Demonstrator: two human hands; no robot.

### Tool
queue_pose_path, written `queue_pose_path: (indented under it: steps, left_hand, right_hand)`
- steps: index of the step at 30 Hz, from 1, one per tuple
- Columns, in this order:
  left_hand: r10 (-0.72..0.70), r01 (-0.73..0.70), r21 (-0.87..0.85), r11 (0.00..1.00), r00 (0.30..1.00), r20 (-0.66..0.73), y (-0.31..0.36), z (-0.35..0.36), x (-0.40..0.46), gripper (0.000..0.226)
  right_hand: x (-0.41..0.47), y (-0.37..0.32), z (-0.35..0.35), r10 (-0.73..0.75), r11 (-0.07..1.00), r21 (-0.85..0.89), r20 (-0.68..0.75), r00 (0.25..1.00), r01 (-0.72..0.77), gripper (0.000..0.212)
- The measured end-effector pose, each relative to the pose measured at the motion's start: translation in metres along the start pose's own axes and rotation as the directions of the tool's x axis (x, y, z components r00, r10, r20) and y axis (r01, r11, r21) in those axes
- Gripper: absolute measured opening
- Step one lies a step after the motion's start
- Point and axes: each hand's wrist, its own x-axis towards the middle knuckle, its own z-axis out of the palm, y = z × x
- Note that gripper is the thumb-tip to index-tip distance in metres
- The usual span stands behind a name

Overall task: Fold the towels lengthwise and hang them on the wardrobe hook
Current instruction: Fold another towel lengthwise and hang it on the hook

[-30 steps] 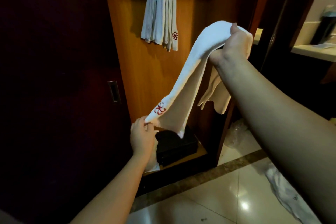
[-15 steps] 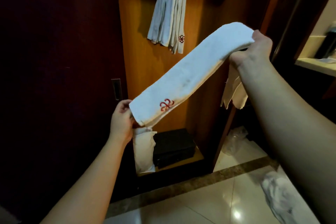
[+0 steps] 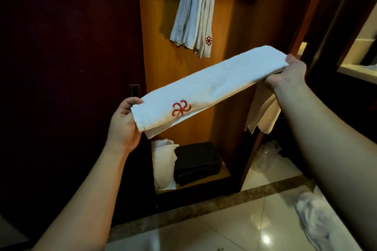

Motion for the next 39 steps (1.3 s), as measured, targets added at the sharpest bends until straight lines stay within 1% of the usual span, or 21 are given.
queue_pose_path:
  steps: [2, 3, 8, 10, 13, 14, 15, 16, 18, 19, 20, 21, 22, 23, 24, 26, 28, 31, 34, 37, 39]
  left_hand:
    - [-0.053, 0.053, 0.027, 0.998, 0.999, 0.004, 0.0, -0.004, -0.002, 0.058]
    - [-0.071, 0.07, 0.04, 0.997, 0.997, 0.026, -0.003, -0.008, -0.003, 0.061]
    - [-0.118, 0.104, 0.091, 0.99, 0.98, 0.159, -0.014, -0.021, -0.009, 0.062]
    - [-0.15, 0.138, 0.077, 0.987, 0.972, 0.179, -0.019, -0.022, -0.011, 0.056]
    - [-0.265, 0.276, -0.075, 0.958, 0.955, 0.134, -0.026, -0.02, -0.018, 0.031]
    - [-0.296, 0.305, -0.117, 0.945, 0.951, 0.087, -0.03, -0.019, -0.019, 0.031]
    - [-0.33, 0.332, -0.122, 0.935, 0.943, 0.04, -0.034, -0.018, -0.019, 0.033]
    - [-0.366, 0.365, -0.088, 0.927, 0.931, 0.002, -0.039, -0.016, -0.02, 0.031]
    - [-0.41, 0.411, 0.055, 0.91, 0.912, -0.025, -0.049, -0.013, -0.02, 0.024]
    - [-0.432, 0.431, 0.133, 0.892, 0.901, -0.024, -0.053, -0.011, -0.021, 0.027]
    - [-0.458, 0.456, 0.189, 0.87, 0.888, -0.038, -0.057, -0.011, -0.021, 0.039]
    - [-0.479, 0.481, 0.21, 0.851, 0.876, -0.066, -0.062, -0.011, -0.02, 0.057]
    - [-0.502, 0.512, 0.174, 0.841, 0.859, -0.102, -0.066, -0.01, -0.02, 0.072]
    - [-0.538, 0.55, 0.095, 0.83, 0.833, -0.125, -0.072, -0.009, -0.022, 0.078]
    - [-0.582, 0.585, -0.019, 0.811, 0.802, -0.13, -0.08, -0.009, -0.024, 0.073]
    - [-0.667, 0.631, -0.25, 0.734, 0.74, -0.091, -0.097, -0.011, -0.03, 0.048]
    - [-0.719, 0.654, -0.353, 0.669, 0.689, -0.085, -0.113, -0.016, -0.036, 0.028]
    - [-0.736, 0.672, -0.348, 0.654, 0.671, -0.089, -0.124, -0.017, -0.04, 0.014]
    - [-0.736, 0.682, -0.323, 0.656, 0.673, -0.075, -0.126, -0.008, -0.034, 0.011]
    - [-0.71, 0.658, -0.337, 0.674, 0.703, -0.047, -0.123, 0.01, -0.023, 0.007]
    - [-0.678, 0.652, -0.284, 0.703, 0.735, 0.011, -0.116, 0.03, -0.016, 0.011]
  right_hand:
    - [-0.003, 0.002, -0.002, 0.035, 0.999, 0.037, -0.029, 0.999, -0.034, 0.028]
    - [-0.004, 0.003, -0.005, 0.053, 0.998, 0.039, -0.024, 0.998, -0.052, 0.028]
    - [-0.01, 0.007, -0.011, 0.087, 0.996, 0.003, -0.071, 0.994, -0.087, 0.025]
    - [-0.012, 0.009, -0.012, 0.093, 0.996, 0.019, -0.107, 0.99, -0.091, 0.021]
    - [-0.012, 0.015, -0.017, 0.101, 0.995, 0.012, -0.107, 0.989, -0.1, 0.024]
    - [-0.01, 0.018, -0.019, 0.111, 0.994, 0.003, -0.102, 0.989, -0.111, 0.024]
    - [-0.01, 0.02, -0.021, 0.121, 0.993, 0.018, -0.097, 0.988, -0.12, 0.024]
    - [-0.009, 0.022, -0.022, 0.119, 0.993, 0.022, -0.09, 0.989, -0.117, 0.022]
    - [-0.007, 0.024, -0.024, 0.119, 0.993, 0.031, -0.079, 0.99, -0.116, 0.022]
    - [-0.006, 0.025, -0.025, 0.122, 0.992, 0.034, -0.073, 0.99, -0.12, 0.023]
    - [-0.004, 0.026, -0.027, 0.12, 0.993, 0.026, -0.072, 0.99, -0.118, 0.027]
    - [-0.003, 0.028, -0.028, 0.123, 0.992, 0.018, -0.066, 0.99, -0.122, 0.029]
    - [-0.002, 0.03, -0.029, 0.129, 0.992, 0.01, -0.066, 0.989, -0.129, 0.03]
    - [-0.003, 0.03, -0.029, 0.136, 0.991, 0.023, -0.065, 0.989, -0.135, 0.031]
    - [-0.001, 0.031, -0.029, 0.134, 0.991, 0.037, -0.067, 0.989, -0.132, 0.032]
    - [-0.003, 0.032, -0.024, 0.131, 0.99, 0.05, -0.055, 0.99, -0.129, 0.035]
    - [-0.004, 0.031, -0.019, 0.127, 0.99, 0.068, -0.044, 0.991, -0.123, 0.036]
    - [-0.001, 0.027, -0.012, 0.124, 0.99, 0.064, 0.014, 0.992, -0.124, 0.04]
    - [0.003, 0.022, -0.011, 0.131, 0.989, 0.059, 0.067, 0.989, -0.135, 0.046]
    - [0.003, 0.021, -0.009, 0.142, 0.989, 0.034, 0.086, 0.986, -0.146, 0.045]
    - [0.003, 0.02, -0.004, 0.124, 0.991, 0.029, 0.096, 0.988, -0.127, 0.044]
